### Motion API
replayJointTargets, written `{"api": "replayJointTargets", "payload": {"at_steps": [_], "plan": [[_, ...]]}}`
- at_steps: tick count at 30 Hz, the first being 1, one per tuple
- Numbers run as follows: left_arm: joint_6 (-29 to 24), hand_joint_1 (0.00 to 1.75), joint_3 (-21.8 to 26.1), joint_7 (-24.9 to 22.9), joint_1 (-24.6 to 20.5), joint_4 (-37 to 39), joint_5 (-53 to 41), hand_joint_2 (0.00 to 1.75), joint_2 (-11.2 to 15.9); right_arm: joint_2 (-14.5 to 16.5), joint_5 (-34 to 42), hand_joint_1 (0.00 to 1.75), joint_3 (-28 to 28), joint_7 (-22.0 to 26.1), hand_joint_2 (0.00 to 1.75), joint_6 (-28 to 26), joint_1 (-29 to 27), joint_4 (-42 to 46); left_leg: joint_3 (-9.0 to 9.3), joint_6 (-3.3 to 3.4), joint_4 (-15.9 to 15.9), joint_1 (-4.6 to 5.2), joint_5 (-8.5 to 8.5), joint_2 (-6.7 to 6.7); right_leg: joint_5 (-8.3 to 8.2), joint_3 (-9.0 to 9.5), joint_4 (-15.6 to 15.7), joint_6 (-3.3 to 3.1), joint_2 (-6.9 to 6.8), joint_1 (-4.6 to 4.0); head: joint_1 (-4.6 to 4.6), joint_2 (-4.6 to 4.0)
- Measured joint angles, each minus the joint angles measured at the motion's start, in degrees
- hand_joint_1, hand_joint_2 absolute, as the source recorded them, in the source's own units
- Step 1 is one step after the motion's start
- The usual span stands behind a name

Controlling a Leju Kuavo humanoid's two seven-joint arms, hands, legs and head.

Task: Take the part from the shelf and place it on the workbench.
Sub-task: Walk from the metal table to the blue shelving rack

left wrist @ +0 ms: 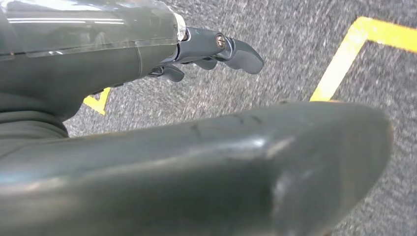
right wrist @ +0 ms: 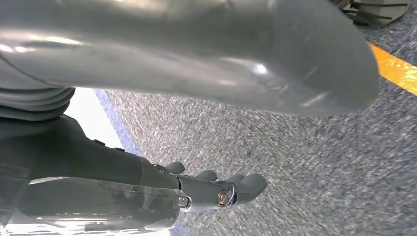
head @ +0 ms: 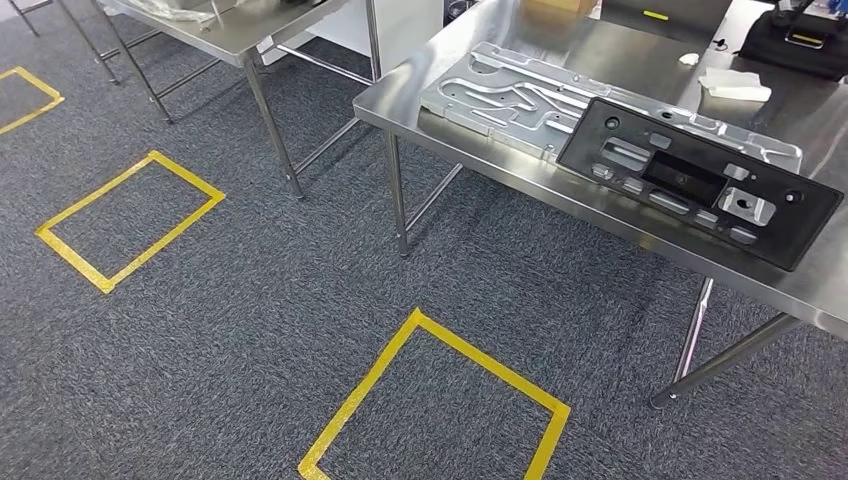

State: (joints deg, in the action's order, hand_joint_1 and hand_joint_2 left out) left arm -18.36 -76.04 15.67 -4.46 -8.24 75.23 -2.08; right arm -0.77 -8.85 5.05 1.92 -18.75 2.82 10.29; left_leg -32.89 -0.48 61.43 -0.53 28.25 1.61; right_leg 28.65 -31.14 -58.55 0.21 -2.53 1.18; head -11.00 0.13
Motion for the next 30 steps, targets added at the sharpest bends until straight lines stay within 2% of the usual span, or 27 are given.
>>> {"api": "replayJointTargets", "payload": {"at_steps": [1, 2, 4, 5, 7, 9, 10, 11, 12, 14, 15, 16, 17, 19, 21, 22, 24, 25, 26, 27, 28, 29, 30], "plan": [[-0.03, 0.00, 0.00, -0.03, -0.07, 0.00, -0.01, 0.00, 0.01, -0.02, -0.09, 0.00, 0.00, 0.00, 0.00, 0.05, 0.01, 0.00, 0.86, 0.33, -1.94, 0.21, -0.39, 0.49, 0.09, 0.10, -0.01, 0.32, -0.25, -0.10, 0.01, 0.00], [-0.03, 0.00, -0.01, -0.01, -0.10, 0.00, -0.03, 0.00, 0.02, -0.04, -0.16, 0.00, 0.00, -0.01, 0.00, 0.11, 0.03, 0.00, 1.00, 0.66, -2.55, 0.43, -0.21, 0.61, 0.12, 0.17, 0.05, 0.65, -0.51, -0.20, 0.01, 0.00], [0.05, 0.00, -0.03, 0.26, 0.03, 0.00, -0.08, 0.00, 0.05, -0.08, -0.29, 0.00, 0.00, -0.15, 0.00, 0.31, 0.12, 0.00, 0.99, 1.40, -2.98, 0.44, -0.48, -0.12, 0.19, 0.44, 0.22, 1.37, -1.01, -0.18, 0.00, 0.00], [0.10, 0.00, -0.05, 0.49, 0.09, 0.00, -0.07, 0.00, 0.07, -0.09, -0.36, 0.00, 0.00, -0.31, 0.00, 0.42, 0.13, 0.00, 1.18, 1.81, -3.34, 0.35, -0.70, -0.45, 0.57, 0.45, -0.10, 1.66, -0.77, -0.10, 0.01, 0.00], [0.14, 0.00, -0.07, 1.03, 0.05, 0.00, -0.02, 0.00, 0.09, -0.11, -0.45, 0.00, 0.00, -0.75, 0.00, 0.61, 0.10, -0.01, 1.53, 2.58, -3.96, 0.15, -1.18, -1.02, 3.05, -1.03, -3.70, 1.99, 0.54, 0.08, 0.02, 0.00], [0.03, 0.00, -0.07, 1.55, -0.03, 0.00, 0.04, 0.00, 0.08, -0.19, -0.51, 0.00, 0.00, -1.32, 0.00, 0.68, 0.02, -0.04, 1.44, 2.89, -3.97, 0.37, -1.27, -1.67, 6.59, -4.53, -10.91, 2.03, 1.72, 0.10, 0.01, 0.00], [-0.09, 0.00, -0.07, 1.81, -0.02, 0.00, 0.06, 0.00, 0.07, -0.22, -0.54, 0.00, 0.00, -1.59, 0.00, 0.70, 0.00, -0.06, 1.43, 2.94, -3.93, 0.49, -1.25, -2.08, 7.44, -6.05, -13.85, 2.03, 1.90, 0.09, 0.01, 0.00], [-0.26, 0.00, -0.07, 2.12, 0.01, 0.00, 0.10, 0.00, 0.07, -0.25, -0.55, 0.00, 0.00, -1.78, 0.00, 0.71, -0.03, -0.08, 1.46, 2.98, -3.86, 0.60, -1.21, -2.51, 7.19, -6.81, -15.04, 1.97, 1.97, 0.08, 0.01, 0.00], [-0.48, 0.00, -0.07, 2.45, 0.02, 0.00, 0.22, 0.00, 0.07, -0.26, -0.55, 0.00, 0.00, -1.89, 0.00, 0.71, -0.07, -0.08, 1.51, 2.98, -3.78, 0.68, -1.15, -2.97, 5.77, -6.53, -13.96, 1.85, 2.03, 0.08, 0.01, 0.00], [-0.83, 0.00, -0.06, 3.13, -0.01, 0.00, 0.73, 0.00, 0.06, -0.26, -0.49, 0.00, 0.00, -1.86, 0.00, 0.67, -0.13, -0.08, 1.61, 2.84, -3.53, 0.75, -0.95, -3.82, 1.63, -3.64, -7.03, 1.36, 2.87, 0.06, 0.01, 0.00], [-1.00, 0.00, -0.05, 3.40, -0.05, 0.00, 0.97, 0.00, 0.05, -0.27, -0.40, 0.00, 0.00, -1.81, 0.00, 0.64, -0.15, -0.09, 1.52, 2.63, -3.29, 0.83, -0.81, -4.14, 0.22, -2.24, -3.60, 1.11, 3.60, -0.04, 0.01, 0.00], [-1.17, 0.00, -0.05, 3.60, -0.09, 0.00, 1.13, 0.00, 0.05, -0.27, -0.26, 0.00, 0.00, -1.75, 0.00, 0.62, -0.13, -0.10, 1.36, 2.37, -3.12, 0.85, -0.73, -4.42, -0.47, -1.37, -1.39, 0.88, 4.17, -0.15, 0.01, 0.00], [-1.38, 0.00, -0.04, 3.78, -0.10, 0.00, 1.14, 0.00, 0.04, -0.27, -0.05, 0.00, -0.01, -1.69, 0.00, 0.60, -0.12, -0.11, 1.18, 2.08, -3.02, 0.82, -0.68, -4.63, -0.50, -1.04, -0.44, 0.68, 4.59, -0.30, 0.01, 0.00], [-1.92, 0.00, -0.04, 4.18, -0.11, 0.00, 0.95, 0.00, 0.01, -0.23, 0.58, 0.00, -0.04, -1.65, 0.00, 0.60, -0.06, -0.13, 1.04, 1.43, -3.08, 0.77, -0.67, -5.02, -0.60, -0.96, -0.12, 0.27, 4.12, -0.36, 0.01, 0.00], [-2.58, 0.00, -0.07, 4.83, -0.22, -0.01, 0.49, 0.00, -0.16, -0.19, 1.25, 0.00, -0.19, -1.71, 0.00, 0.74, -0.13, -0.13, 0.60, 0.75, -1.82, 0.77, 0.34, -4.23, -0.80, -0.61, 0.41, -0.38, 3.39, -0.08, 0.01, 0.00], [-2.94, 0.00, -0.12, 5.19, -0.37, -0.01, 0.14, 0.00, -0.29, -0.17, 1.55, 0.00, -0.35, -1.78, 0.00, 0.90, -0.23, -0.13, -0.39, 0.38, 0.46, 0.71, 1.72, -3.54, -0.87, -0.47, 0.64, -0.66, 2.96, 0.07, 0.00, 0.00], [-3.68, 0.00, -0.34, 5.69, -0.76, -0.02, -0.83, 0.00, -0.67, -0.20, 2.12, 0.00, -0.86, -2.34, 0.00, 1.23, -0.47, -0.14, -3.82, -0.34, 7.81, 0.34, 5.34, -2.47, -0.81, -0.40, 0.69, -0.99, 2.17, 0.03, 0.00, 0.00], [-4.04, 0.00, -0.58, 5.75, -0.93, -0.02, -1.34, 0.00, -0.85, -0.22, 2.37, 0.00, -1.14, -2.84, 0.00, 1.35, -0.54, -0.15, -5.52, -0.63, 11.29, 0.13, 6.60, -2.33, -0.77, -0.39, 0.68, -1.01, 1.79, 0.00, -0.01, 0.00], [-4.35, 0.00, -0.91, 5.68, -1.08, -0.03, -1.88, 0.00, -1.06, -0.23, 2.64, 0.00, -1.41, -3.54, 0.00, 1.37, -0.58, -0.17, -6.47, -0.84, 13.14, -0.04, 6.84, -2.23, -0.72, -0.35, 0.67, -1.00, 1.46, 0.00, -0.01, 0.00], [-4.53, 0.00, -1.28, 5.46, -1.28, -0.04, -2.41, 0.00, -1.25, -0.25, 2.90, 0.00, -1.67, -4.29, 0.00, 1.27, -0.59, -0.18, -6.40, -0.98, 12.91, -0.19, 6.03, -2.12, -0.66, -0.28, 0.64, -0.94, 1.16, 0.02, -0.01, 0.00], [-4.57, 0.00, -1.69, 5.14, -1.57, -0.04, -3.01, 0.00, -1.38, -0.25, 3.21, 0.00, -1.94, -5.02, 0.00, 1.00, -0.59, -0.19, -5.19, -1.04, 10.39, -0.31, 4.25, -1.92, -0.58, -0.15, 0.61, -0.81, 0.89, 0.06, -0.02, 0.00], [-4.48, 0.00, -2.19, 4.75, -2.02, -0.04, -3.72, 0.00, -1.50, -0.20, 3.67, 0.00, -2.27, -5.69, 0.00, 0.53, -0.60, -0.20, -3.19, -1.00, 6.34, -0.37, 2.06, -1.40, -0.46, 0.01, 0.57, -0.64, 0.61, 0.09, -0.02, 0.00], [-4.27, 0.00, -2.72, 4.28, -2.63, -0.04, -4.65, 0.00, -1.62, -0.09, 4.27, 0.00, -2.69, -6.14, 0.00, -0.13, -0.65, -0.20, -1.23, -0.80, 2.27, -0.24, 0.55, -0.62, -0.32, 0.14, 0.48, -0.39, 0.31, 0.00, -0.02, 0.00]]}}
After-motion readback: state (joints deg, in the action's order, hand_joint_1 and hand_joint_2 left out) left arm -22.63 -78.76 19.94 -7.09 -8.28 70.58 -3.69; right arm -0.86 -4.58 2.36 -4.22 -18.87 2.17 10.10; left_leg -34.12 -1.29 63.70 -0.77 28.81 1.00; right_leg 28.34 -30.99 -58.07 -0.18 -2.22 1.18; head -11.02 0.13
